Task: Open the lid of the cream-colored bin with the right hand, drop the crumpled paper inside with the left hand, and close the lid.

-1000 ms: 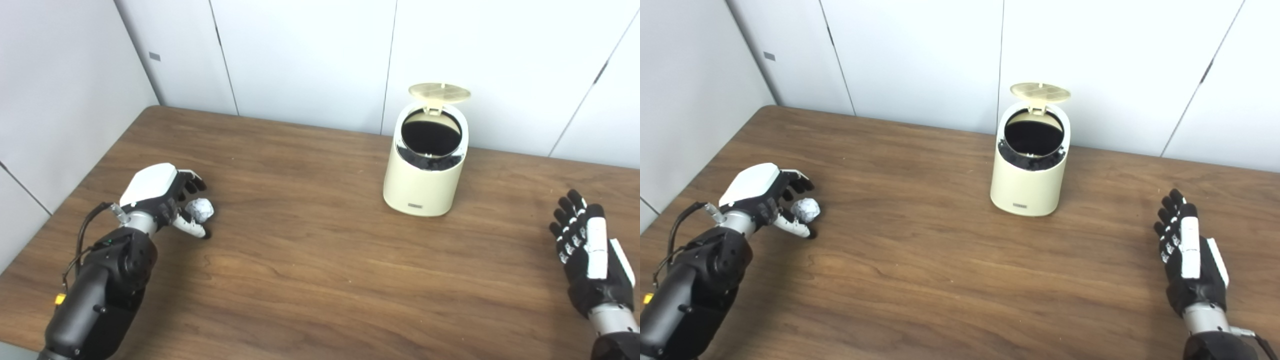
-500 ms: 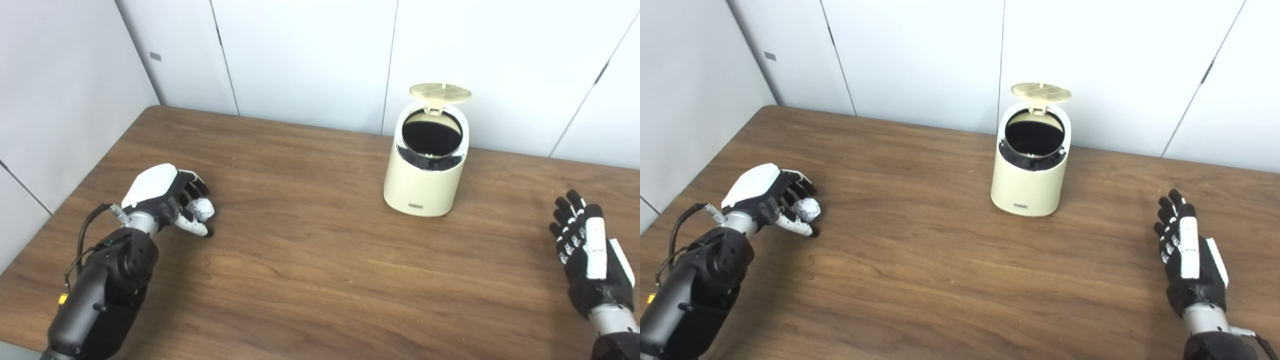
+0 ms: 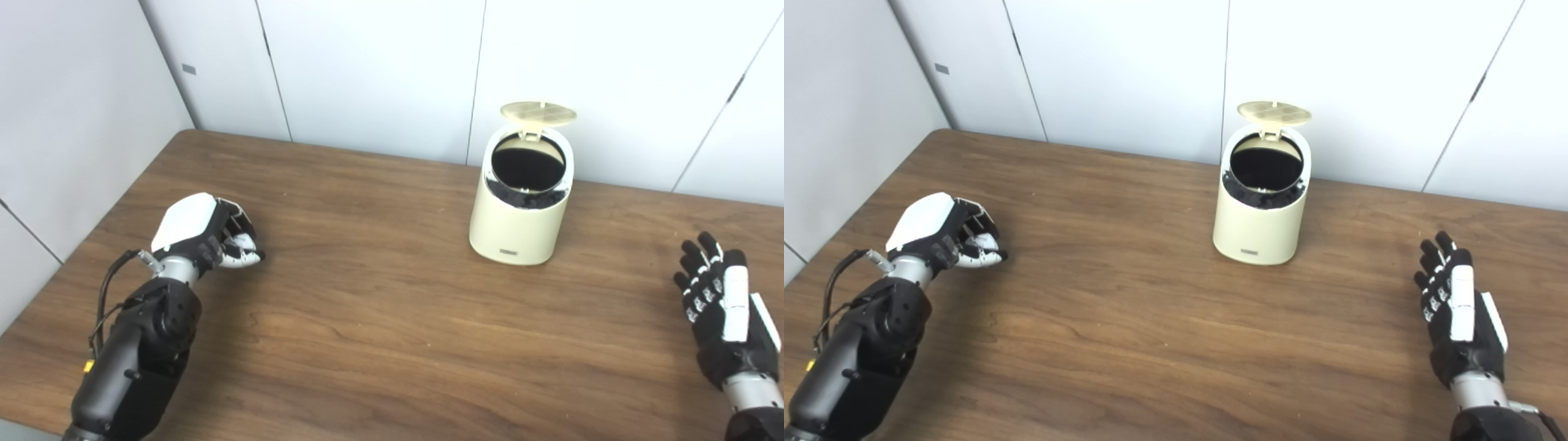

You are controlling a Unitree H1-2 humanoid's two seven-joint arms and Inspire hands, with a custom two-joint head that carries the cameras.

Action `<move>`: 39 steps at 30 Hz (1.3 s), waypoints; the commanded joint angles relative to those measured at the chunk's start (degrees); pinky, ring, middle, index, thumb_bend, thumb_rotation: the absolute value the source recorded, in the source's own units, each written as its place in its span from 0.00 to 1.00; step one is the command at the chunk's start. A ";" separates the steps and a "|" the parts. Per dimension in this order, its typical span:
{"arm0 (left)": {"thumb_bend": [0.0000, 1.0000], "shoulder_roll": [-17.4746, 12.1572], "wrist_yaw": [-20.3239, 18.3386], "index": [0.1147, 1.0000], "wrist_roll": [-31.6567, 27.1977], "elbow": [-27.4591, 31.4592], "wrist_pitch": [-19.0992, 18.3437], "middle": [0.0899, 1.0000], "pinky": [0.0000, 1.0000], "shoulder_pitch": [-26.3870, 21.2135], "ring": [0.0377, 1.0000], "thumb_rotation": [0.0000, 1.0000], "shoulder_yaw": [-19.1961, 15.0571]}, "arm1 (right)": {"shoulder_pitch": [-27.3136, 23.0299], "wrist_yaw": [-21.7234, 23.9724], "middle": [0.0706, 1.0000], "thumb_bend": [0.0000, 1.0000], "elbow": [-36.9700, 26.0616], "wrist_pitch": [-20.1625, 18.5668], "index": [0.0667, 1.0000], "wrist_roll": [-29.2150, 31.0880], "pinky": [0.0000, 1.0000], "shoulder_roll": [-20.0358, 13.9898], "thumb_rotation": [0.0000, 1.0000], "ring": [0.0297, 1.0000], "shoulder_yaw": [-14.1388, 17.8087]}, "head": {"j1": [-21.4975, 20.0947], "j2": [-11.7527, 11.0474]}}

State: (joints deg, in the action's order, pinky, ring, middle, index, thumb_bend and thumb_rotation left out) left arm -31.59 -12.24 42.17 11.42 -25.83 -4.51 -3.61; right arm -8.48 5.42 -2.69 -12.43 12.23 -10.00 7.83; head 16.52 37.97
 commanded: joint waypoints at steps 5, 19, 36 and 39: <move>0.50 -1.73 0.81 0.39 1.55 1.28 -0.29 0.47 0.42 -1.76 0.41 0.00 0.38 | -1.92 -0.03 0.96 0.53 -2.07 0.64 1.00 0.66 1.00 -0.02 1.00 1.00 0.61 | 0.02 0.05; 0.50 -0.84 0.84 0.41 0.08 4.82 0.69 0.45 0.42 -2.76 0.41 0.00 0.58 | -2.33 0.08 0.96 0.54 -1.14 1.40 1.00 -0.15 1.00 0.01 1.00 1.00 0.15 | -1.28 0.09; 0.50 3.74 -3.39 0.45 2.62 10.00 1.23 0.43 0.38 -11.77 0.35 0.00 8.61 | -1.97 0.08 0.96 0.54 -1.30 1.89 0.99 -0.80 1.00 0.47 1.00 1.00 -0.20 | -4.32 -0.11; 0.50 4.57 -4.23 0.44 2.82 10.00 1.28 0.44 0.39 -13.44 0.36 0.00 9.73 | -1.93 -0.20 0.95 0.55 -0.91 2.14 0.97 -0.56 1.00 1.10 1.00 1.00 0.03 | -5.21 -0.24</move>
State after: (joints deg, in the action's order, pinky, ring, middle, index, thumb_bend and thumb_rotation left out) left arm -26.38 -16.91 44.17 19.87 -25.82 -15.31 6.28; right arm -8.90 5.27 -2.60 -12.74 10.99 -9.30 7.58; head 11.26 37.71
